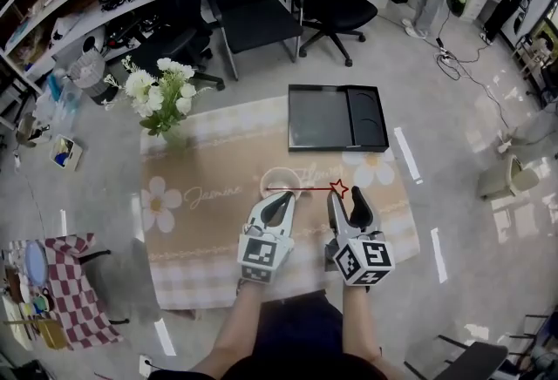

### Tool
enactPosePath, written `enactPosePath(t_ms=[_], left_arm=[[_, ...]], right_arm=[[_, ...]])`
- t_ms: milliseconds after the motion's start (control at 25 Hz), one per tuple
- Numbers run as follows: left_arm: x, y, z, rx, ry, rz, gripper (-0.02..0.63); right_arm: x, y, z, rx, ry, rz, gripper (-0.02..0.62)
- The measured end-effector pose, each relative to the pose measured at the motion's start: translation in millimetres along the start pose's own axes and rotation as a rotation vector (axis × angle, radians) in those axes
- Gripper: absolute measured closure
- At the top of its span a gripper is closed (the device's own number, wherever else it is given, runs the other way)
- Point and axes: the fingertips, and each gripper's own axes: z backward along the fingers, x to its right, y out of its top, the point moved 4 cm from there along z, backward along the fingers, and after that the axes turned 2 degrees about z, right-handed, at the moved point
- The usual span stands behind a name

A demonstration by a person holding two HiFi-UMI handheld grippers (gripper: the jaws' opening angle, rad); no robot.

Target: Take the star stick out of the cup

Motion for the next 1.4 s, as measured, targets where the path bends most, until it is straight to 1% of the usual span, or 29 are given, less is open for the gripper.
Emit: enactPosePath(t_ms=[360, 480, 600, 720, 1000, 1200, 1400], left_arm=[[-12, -8, -8, -0.024, 0.044, 0.018, 0.594], [-16, -10, -9, -0.030, 0.055, 0.019, 0.594], [-18, -12, -10, -0.037, 0.062, 0.019, 0.594], [-19, -13, -11, -0.044, 0.063, 0.018, 0.594], [-22, -12, -10, -0.040, 0.069, 0.018, 0.594], [-33, -7, 0, -0.020, 0.104, 0.024, 0.594], [-42, 0, 13, 0.003, 0.131, 0.023, 0.594]], right_arm=[[0, -15, -25, -0.045, 0.067, -0.030, 0.382], [-2, -18, -31, -0.061, 0.089, -0.036, 0.404], [-2, -19, -33, -0.067, 0.094, -0.030, 0.485], [-3, -19, -34, -0.068, 0.110, -0.028, 0.537], [-11, -17, -35, -0.057, 0.146, -0.030, 0.561], [-13, -9, -32, -0.026, 0.160, -0.047, 0.572], [-22, -5, -28, -0.016, 0.163, -0.034, 0.580]])
